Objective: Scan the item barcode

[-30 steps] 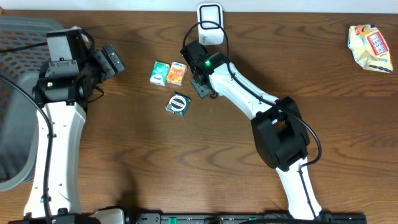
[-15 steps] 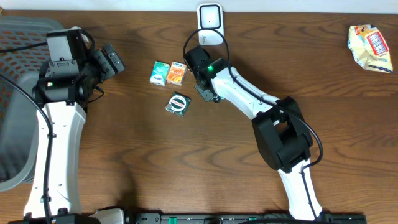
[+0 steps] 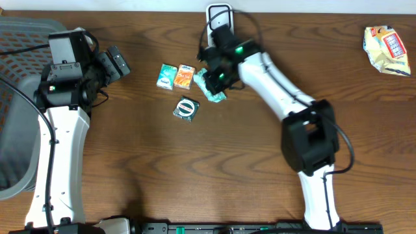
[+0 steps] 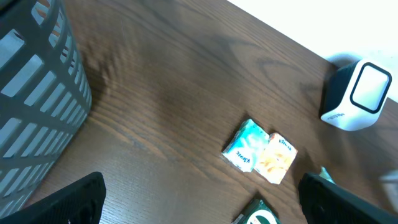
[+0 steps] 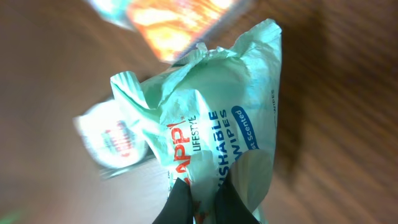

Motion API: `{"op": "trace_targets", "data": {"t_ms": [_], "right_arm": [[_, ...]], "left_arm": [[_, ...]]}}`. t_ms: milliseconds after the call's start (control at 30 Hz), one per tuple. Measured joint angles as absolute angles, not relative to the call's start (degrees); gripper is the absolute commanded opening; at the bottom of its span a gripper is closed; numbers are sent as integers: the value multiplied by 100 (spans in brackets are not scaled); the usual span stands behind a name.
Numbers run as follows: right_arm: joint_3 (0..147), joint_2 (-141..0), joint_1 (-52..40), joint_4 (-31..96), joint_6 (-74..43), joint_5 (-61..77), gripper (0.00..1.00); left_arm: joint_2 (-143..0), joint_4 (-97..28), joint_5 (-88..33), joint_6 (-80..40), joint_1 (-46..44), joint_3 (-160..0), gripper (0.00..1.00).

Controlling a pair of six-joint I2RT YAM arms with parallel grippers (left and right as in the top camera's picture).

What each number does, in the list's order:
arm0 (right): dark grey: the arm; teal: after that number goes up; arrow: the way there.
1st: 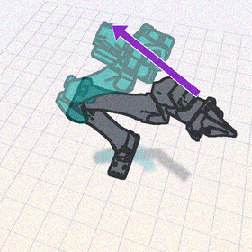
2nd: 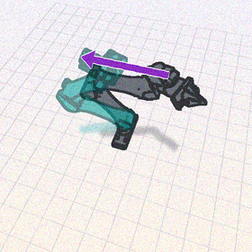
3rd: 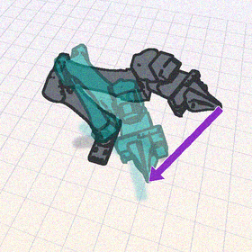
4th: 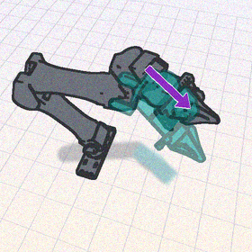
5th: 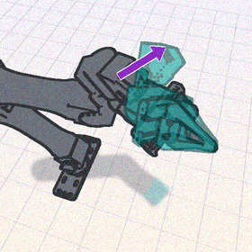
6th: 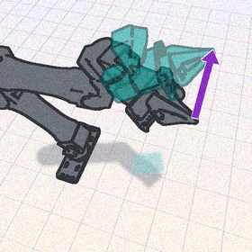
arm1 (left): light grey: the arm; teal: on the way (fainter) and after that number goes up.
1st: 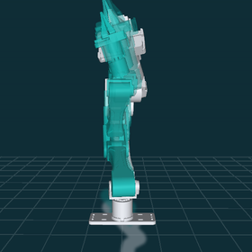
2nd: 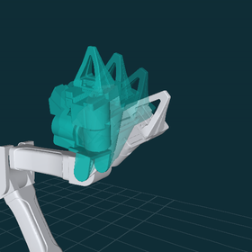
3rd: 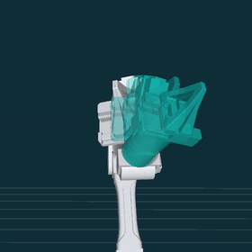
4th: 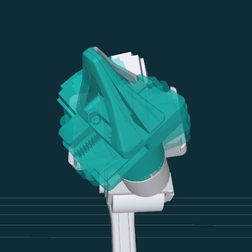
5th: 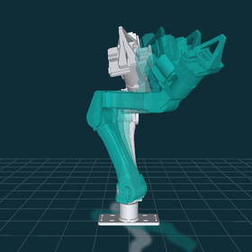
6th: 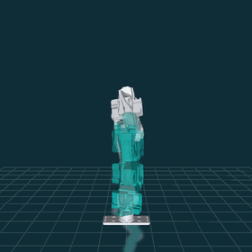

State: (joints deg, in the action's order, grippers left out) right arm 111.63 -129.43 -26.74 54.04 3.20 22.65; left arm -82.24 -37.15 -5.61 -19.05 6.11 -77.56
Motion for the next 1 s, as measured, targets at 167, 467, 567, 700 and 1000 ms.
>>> {"op": "trace_targets", "data": {"t_ms": [167, 467, 567, 700, 1000], "right_arm": [[11039, -12908, -1892, 5701, 318, 4414, 1], [9205, -12903, -1076, 4757, -40, 6849, 2], [8729, -12903, -919, 4222, -425, 6689, 7], [8584, -12903, -676, 4145, -840, 5916, 27], [8954, -12892, 16, 4460, -1160, 4506, 43]], "left_arm": [[-8224, -3715, -561, -1905, 611, -7756, 98], [-8224, -3717, -561, -1905, 611, -7756, 98], [-8224, -3715, -561, -1905, 611, -7756, 98], [-8224, -3717, -561, -1905, 611, -7756, 98], [-8224, -3715, -561, -1905, 611, -7756, 98]]}}
